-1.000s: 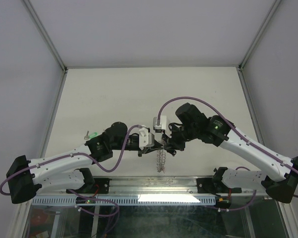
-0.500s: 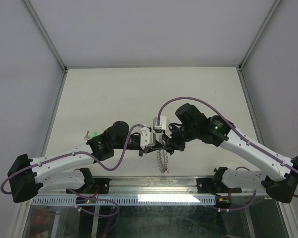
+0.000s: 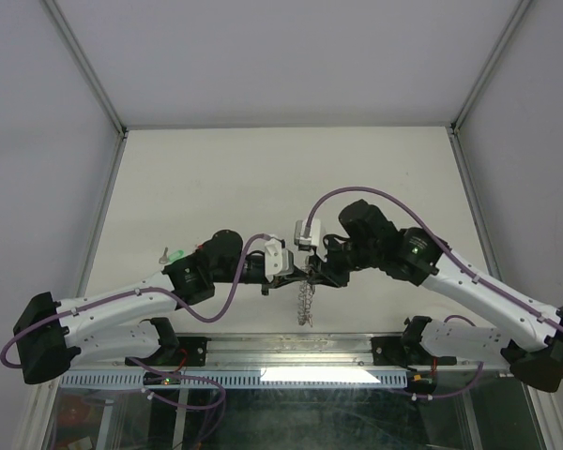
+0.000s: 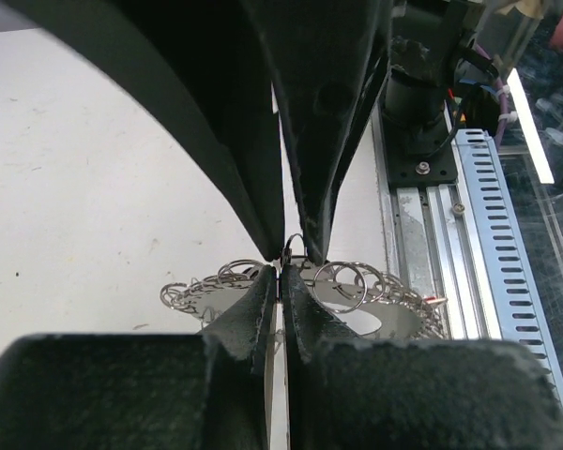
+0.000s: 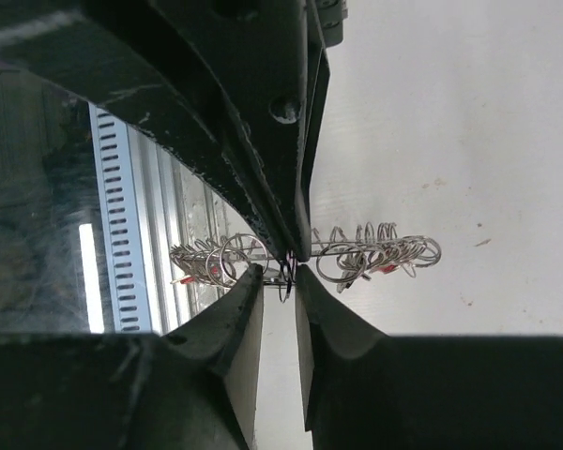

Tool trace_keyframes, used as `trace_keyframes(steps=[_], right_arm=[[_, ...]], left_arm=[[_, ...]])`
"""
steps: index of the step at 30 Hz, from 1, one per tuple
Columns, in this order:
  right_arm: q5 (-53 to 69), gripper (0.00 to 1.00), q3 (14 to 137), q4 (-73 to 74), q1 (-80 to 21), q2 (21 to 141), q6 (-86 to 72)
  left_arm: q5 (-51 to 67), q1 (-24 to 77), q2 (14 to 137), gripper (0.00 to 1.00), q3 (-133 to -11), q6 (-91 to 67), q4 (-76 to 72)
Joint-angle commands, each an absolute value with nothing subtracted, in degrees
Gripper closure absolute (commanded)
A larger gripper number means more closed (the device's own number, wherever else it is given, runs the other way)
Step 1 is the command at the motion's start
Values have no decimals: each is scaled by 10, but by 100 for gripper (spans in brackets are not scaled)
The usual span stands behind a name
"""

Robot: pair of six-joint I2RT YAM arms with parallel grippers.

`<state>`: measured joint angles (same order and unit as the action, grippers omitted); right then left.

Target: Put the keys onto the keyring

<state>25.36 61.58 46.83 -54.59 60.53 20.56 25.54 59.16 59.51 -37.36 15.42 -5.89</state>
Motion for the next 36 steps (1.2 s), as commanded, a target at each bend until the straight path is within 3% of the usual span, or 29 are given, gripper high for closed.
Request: trace_keyframes(steps=[1,9,19,29,36], right_arm=[[239,75,600,352,-550,550,156],[132,64,571,281,-535,517,33],[173,61,500,203,-449,509,-203],[265,68,392,94,-437,473,-163],[343,64,352,25,-433,506,-200]], left_arm=[[225,590,567,100,-361,136,-124],[145,590,558,100,-341,87,-140],[98,590,532,100,-270,7,-243],[97,590,519,100,-254,9,-244],[99,590,519,100,-253,9,-247]])
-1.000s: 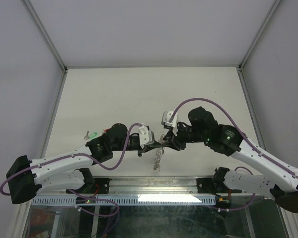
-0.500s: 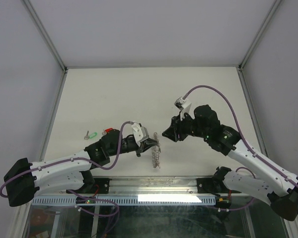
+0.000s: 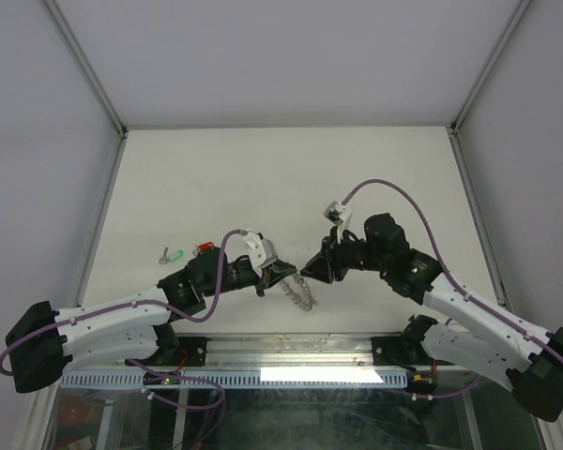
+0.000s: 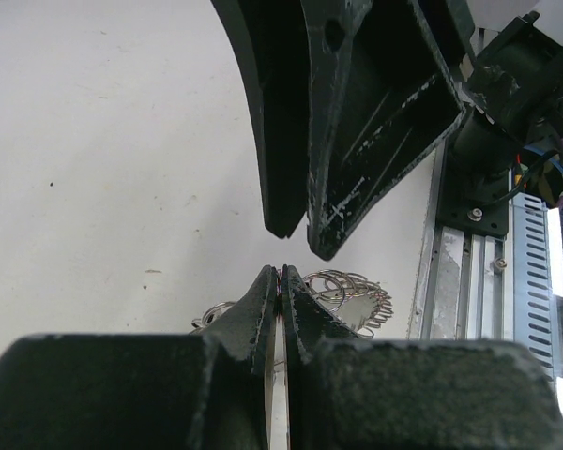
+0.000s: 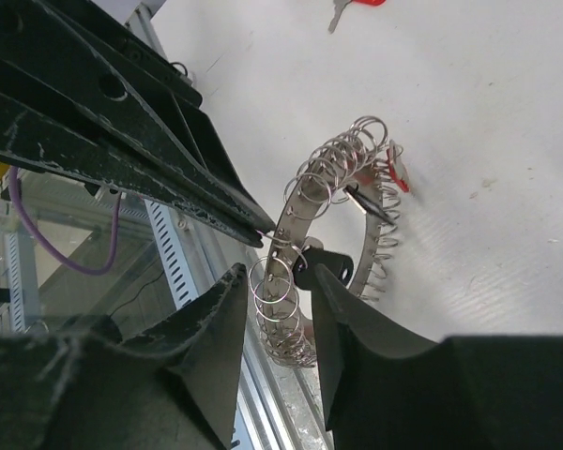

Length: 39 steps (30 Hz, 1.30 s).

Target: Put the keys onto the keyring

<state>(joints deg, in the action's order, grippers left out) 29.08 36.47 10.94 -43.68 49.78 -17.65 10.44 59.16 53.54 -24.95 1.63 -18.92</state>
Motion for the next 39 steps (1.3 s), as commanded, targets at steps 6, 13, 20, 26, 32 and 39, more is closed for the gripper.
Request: trace_keyframes(steps=[6,13,20,26,32,39], right_arm=[[349,66,335,11,-432,504,-174],[355,68,332,16,-416,505,-145],[362,70,330,14,-412,521,-142],[392,71,322,-14,-411,529,-139],[370,67,282,-65,-411,483,-93],[316,67,164,-265,-416,342,-42]], left_arm=[[107,590,519,100,-254,10,-246],[121,590,521,100,-258,14,-244],[128,590,521,100,-261,16,-244],[131,590,521,100,-262,16,-243],[143,590,519,100,-264,20,-242],[164,583,498,100,-243,5,-269]])
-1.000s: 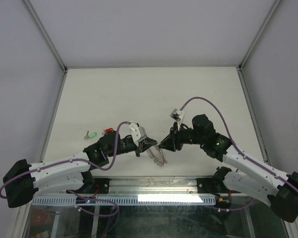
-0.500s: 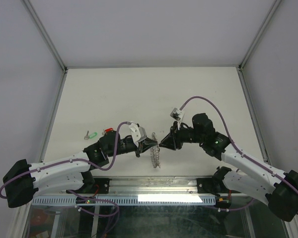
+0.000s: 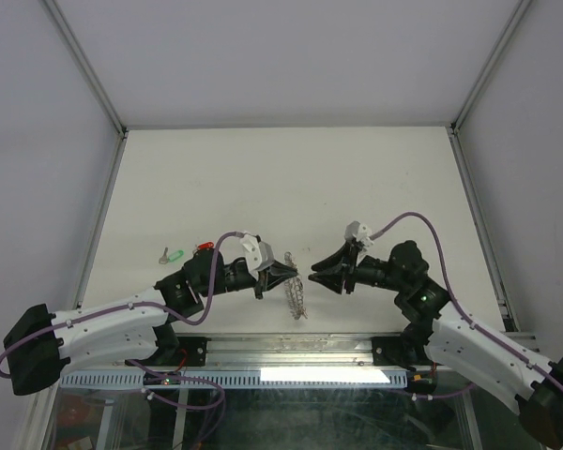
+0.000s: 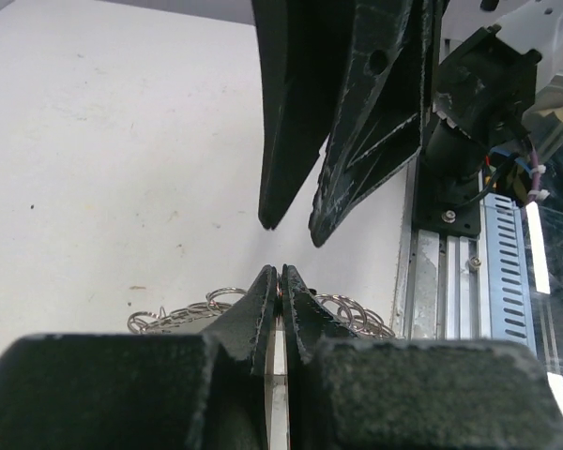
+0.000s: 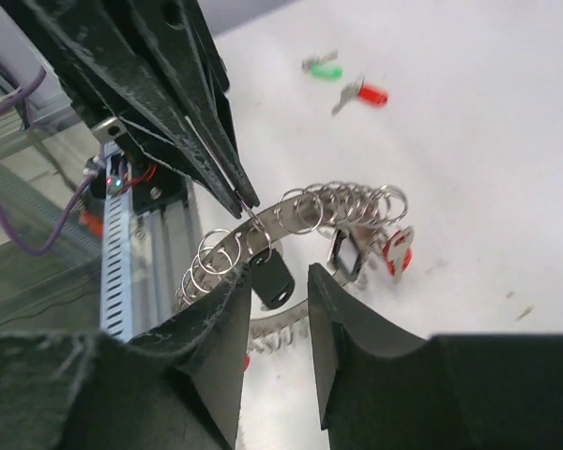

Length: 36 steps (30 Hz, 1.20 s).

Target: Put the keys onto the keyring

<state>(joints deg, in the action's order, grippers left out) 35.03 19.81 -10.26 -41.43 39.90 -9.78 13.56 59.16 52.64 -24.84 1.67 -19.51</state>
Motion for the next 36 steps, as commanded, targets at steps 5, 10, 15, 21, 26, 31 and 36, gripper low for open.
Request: trace_keyframes(steps=[5,10,15,21,26,31,36], right_arm=[[338,67,161,-277,-429,335,41],[375,67,187,-254,-461,388,110],[387,68,194,-253,-473,410,142],[388,71,200,-261,-474,424,144],[405,73,207,-261,-476,439,139],[420,75,212,-250,-481,448,137],[423,77,216,-238,-484,454,138]], left_arm=[[195,568,496,100,-227,-14,-300],[204,567,497,100,-232,-10,-294],[213,566,497,100,-237,-6,-284],[222,566,503,100,-240,-5,-283],[225,566,506,100,-244,-4,-281],[226,566,508,100,-247,-2,-279],[226,566,507,100,-248,-1,-276]])
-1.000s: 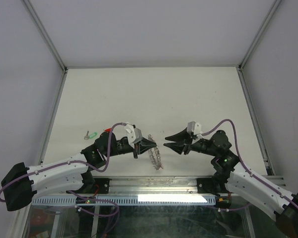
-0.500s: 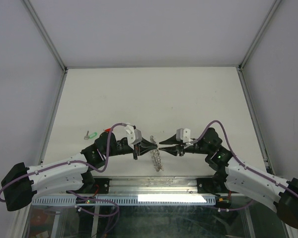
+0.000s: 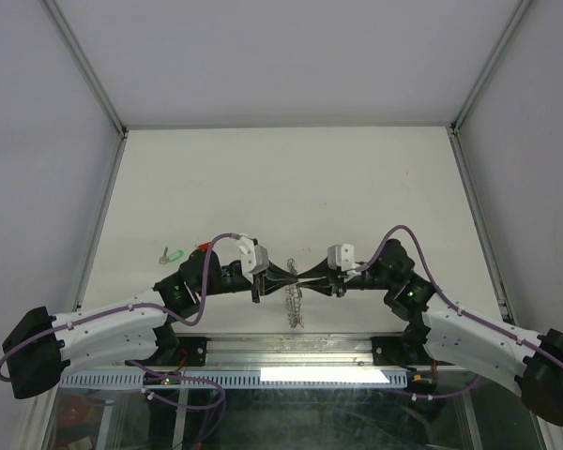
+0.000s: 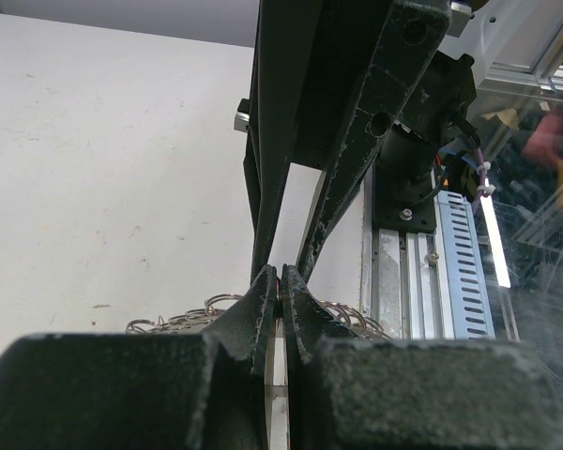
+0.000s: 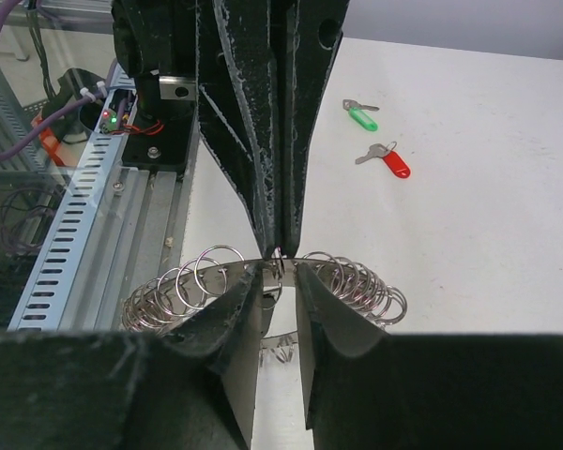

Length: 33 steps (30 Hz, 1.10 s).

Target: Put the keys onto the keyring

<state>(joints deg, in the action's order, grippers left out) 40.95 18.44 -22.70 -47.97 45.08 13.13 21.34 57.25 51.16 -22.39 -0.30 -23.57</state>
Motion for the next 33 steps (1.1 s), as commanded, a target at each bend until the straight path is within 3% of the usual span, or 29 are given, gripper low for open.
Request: trace_keyframes(steps=[1,17,23,28,31,33], right_arm=[[424,77,218,-236,-484,455,139],[430,84,230,-219,-490,477,137],[433,99,249,-182,-490,482,137],[420,100,277,-113,-491,473,146],[391,100,304,-45,-491,454,172],[364,100,335,32,-490,451,202]], left_arm=[[225,566,508,100,-249,-1,-276],[228,566,509,100,-254,2,-273],[227,566,510,100,-255,2,-274],[219,566,504,100,-254,1,-272],[216,565,496,68,-262,8,-253],[205,565,490,59,-272,16,-232]])
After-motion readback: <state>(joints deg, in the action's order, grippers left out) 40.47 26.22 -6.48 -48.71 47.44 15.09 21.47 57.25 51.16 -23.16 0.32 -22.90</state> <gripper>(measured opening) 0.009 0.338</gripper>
